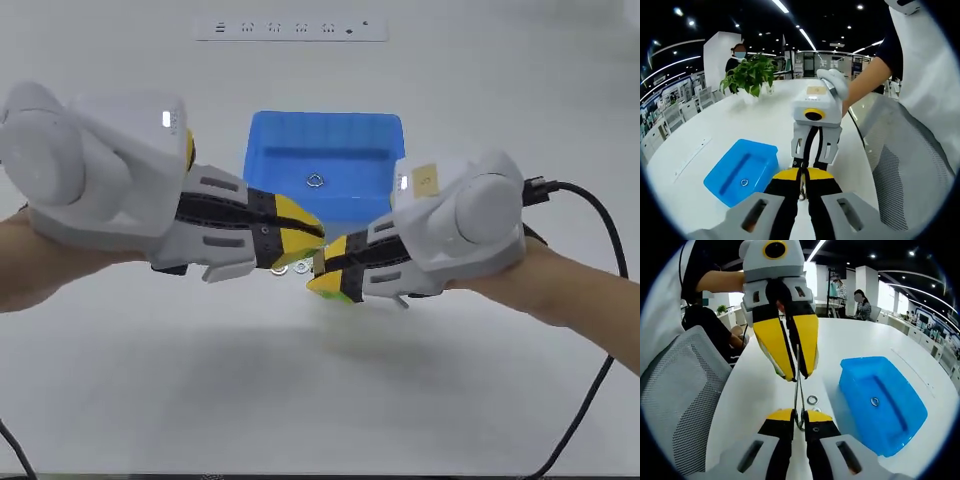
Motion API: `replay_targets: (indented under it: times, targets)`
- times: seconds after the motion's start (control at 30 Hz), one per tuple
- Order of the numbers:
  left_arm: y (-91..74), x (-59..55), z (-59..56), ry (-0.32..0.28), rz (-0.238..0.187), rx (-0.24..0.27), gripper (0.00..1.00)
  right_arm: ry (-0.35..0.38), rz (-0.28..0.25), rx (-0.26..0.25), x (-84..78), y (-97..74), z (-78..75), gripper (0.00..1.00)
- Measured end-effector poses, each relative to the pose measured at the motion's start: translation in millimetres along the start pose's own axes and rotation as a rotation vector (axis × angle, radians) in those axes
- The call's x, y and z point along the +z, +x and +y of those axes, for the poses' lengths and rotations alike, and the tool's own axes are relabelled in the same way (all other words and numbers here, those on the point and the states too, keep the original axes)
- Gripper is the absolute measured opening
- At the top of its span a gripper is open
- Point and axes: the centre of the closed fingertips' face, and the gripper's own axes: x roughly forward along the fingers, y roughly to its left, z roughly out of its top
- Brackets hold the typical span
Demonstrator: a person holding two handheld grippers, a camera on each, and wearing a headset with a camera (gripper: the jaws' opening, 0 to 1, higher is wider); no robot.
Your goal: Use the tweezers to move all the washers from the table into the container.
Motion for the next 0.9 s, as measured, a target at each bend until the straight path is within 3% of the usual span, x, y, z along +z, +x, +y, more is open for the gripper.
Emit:
replay_targets:
  times: [0.1, 0.2, 0.3, 0.5, 0.6, 0.73, 0.9]
  targets:
    - [-4.4, 2.3, 0.2, 0.005, -0.005, 0.021, 0.20, -0.001, -0.002, -0.004, 1.4, -0.4, -0.2, 0.09]
    - [-11.9, 10.3, 3.3, -0.022, -0.049, 0.055, 0.21, 0.006, -0.009, -0.009, 4.1, -1.1, -1.4, 0.09]
    - [-20.0, 13.7, 4.5, -0.027, -0.058, 0.084, 0.29, 0.005, -0.017, -0.011, 10.0, -3.7, -1.8, 0.09]
    - [-31.4, 18.3, -2.8, -0.030, -0.084, 0.120, 0.44, 0.001, -0.028, 0.004, 21.2, -9.4, -1.3, 0.09]
    - [-36.1, 17.0, -4.0, -0.028, -0.079, 0.150, 0.47, -0.004, -0.037, 0.006, 27.5, -13.7, -2.0, 0.09]
    - [-44.1, 21.8, -6.1, -0.076, -0.125, 0.175, 0.53, -0.032, -0.044, 0.009, 40.0, -21.2, -3.9, 0.09]
    - [-52.2, 19.9, -1.7, -0.082, -0.126, 0.227, 0.54, -0.079, -0.045, 0.016, 54.9, -27.9, -4.1, 0.09]
